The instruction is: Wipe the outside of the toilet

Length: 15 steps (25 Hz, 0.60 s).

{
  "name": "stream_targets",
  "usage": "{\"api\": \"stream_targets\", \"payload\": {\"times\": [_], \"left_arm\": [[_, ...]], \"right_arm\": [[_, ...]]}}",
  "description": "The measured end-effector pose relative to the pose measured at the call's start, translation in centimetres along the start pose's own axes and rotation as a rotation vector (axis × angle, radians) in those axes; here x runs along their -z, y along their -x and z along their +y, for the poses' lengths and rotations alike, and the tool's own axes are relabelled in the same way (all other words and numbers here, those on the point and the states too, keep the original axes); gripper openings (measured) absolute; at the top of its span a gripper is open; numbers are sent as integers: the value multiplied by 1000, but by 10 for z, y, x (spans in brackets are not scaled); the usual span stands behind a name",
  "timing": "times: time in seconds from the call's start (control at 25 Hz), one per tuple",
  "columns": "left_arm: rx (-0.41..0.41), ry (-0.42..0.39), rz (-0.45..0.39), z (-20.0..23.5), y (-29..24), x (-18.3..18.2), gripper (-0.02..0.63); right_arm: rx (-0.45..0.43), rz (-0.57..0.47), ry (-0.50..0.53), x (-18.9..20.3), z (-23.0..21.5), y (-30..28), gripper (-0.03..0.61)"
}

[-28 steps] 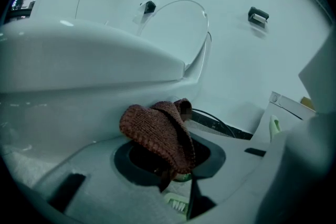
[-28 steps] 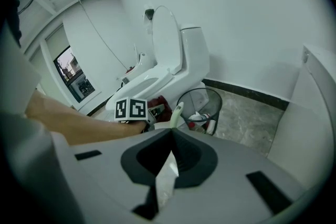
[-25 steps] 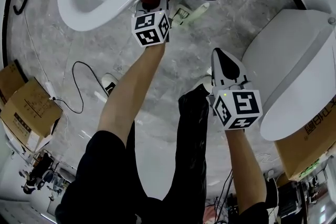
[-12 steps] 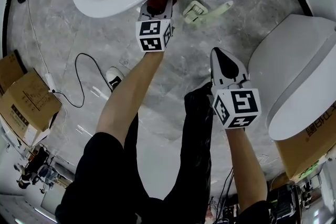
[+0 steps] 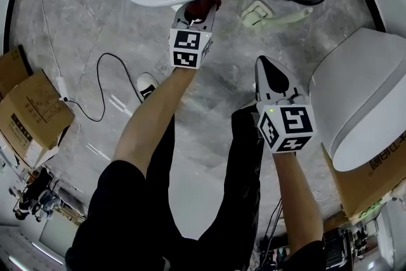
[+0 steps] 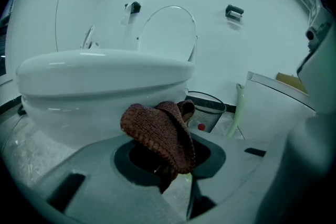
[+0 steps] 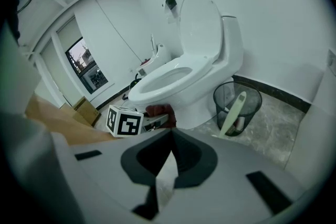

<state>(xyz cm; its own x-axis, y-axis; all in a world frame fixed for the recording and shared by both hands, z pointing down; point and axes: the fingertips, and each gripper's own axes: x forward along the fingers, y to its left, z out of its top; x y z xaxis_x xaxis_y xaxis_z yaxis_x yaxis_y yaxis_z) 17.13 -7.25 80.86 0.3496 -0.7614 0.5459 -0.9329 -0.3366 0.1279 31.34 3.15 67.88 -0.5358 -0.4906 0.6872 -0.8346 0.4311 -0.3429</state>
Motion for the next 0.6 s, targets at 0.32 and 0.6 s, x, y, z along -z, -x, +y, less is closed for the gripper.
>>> {"api": "stream_targets", "payload": {"times": [0.32, 0.6], "left_arm": [[-1, -21, 38, 43, 38, 20, 106], [-40, -47, 90, 104, 66, 39, 107]], "right_arm": [[-22, 29, 18, 0, 41, -15, 2], [-28, 29, 23, -5, 74, -33, 2]]}}
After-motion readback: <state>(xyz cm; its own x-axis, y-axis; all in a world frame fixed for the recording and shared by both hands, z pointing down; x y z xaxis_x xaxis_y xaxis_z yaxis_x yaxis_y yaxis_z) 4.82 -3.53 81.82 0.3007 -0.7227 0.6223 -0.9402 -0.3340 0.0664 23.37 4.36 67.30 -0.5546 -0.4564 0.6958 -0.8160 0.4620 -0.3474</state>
